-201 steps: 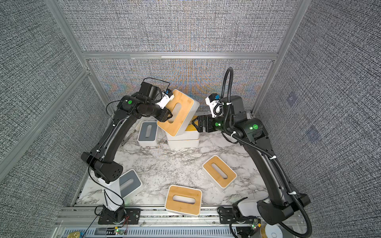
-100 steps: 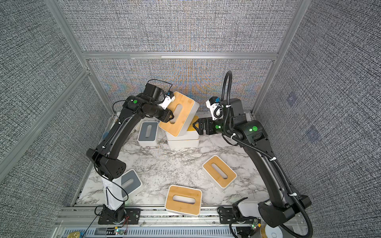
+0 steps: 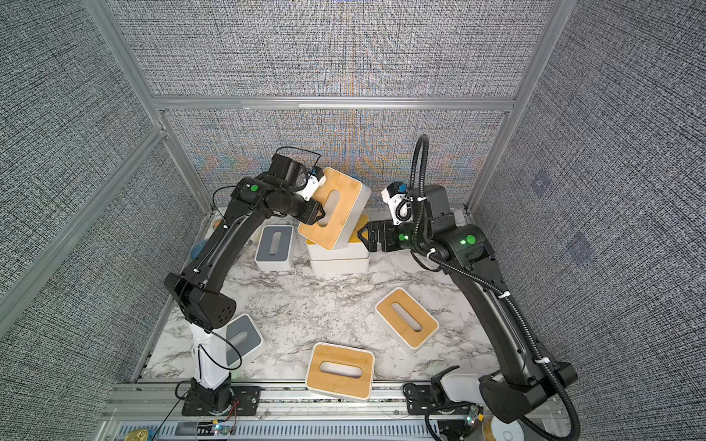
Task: Stack the tissue boxes
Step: Place the tissue box at the tissue box.
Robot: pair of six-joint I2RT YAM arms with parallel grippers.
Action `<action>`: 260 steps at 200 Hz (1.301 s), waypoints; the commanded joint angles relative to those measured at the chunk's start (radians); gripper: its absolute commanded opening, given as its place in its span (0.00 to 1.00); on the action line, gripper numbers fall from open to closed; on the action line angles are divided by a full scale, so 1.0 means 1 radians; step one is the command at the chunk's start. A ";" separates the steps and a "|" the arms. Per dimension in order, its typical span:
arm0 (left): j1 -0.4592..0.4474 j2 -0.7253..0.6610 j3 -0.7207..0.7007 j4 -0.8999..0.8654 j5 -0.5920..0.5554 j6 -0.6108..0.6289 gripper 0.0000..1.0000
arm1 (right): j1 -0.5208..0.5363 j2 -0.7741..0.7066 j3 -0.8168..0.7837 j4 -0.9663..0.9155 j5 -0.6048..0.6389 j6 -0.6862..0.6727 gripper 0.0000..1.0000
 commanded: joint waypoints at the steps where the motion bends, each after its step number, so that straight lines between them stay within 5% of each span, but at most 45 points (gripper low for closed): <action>1: 0.000 0.005 0.007 0.033 -0.009 -0.005 0.51 | 0.001 0.002 -0.001 0.008 -0.002 0.007 0.99; 191: 0.000 -0.084 -0.040 0.120 -0.049 -0.064 0.62 | -0.005 0.029 0.018 0.027 0.075 0.027 0.99; 236: 0.000 -0.327 -0.382 0.355 -0.096 -0.266 0.81 | -0.126 0.126 0.066 0.169 0.008 0.110 0.99; 242: 0.000 -0.371 -0.449 0.400 -0.094 -0.301 0.86 | -0.146 0.147 0.075 0.195 -0.010 0.120 0.99; 246: 0.001 -0.400 -0.490 0.429 -0.090 -0.325 0.98 | -0.157 0.159 0.078 0.209 -0.018 0.123 0.99; 260: 0.002 -0.494 -0.621 0.516 -0.070 -0.416 0.99 | -0.203 0.221 0.105 0.263 -0.071 0.136 0.99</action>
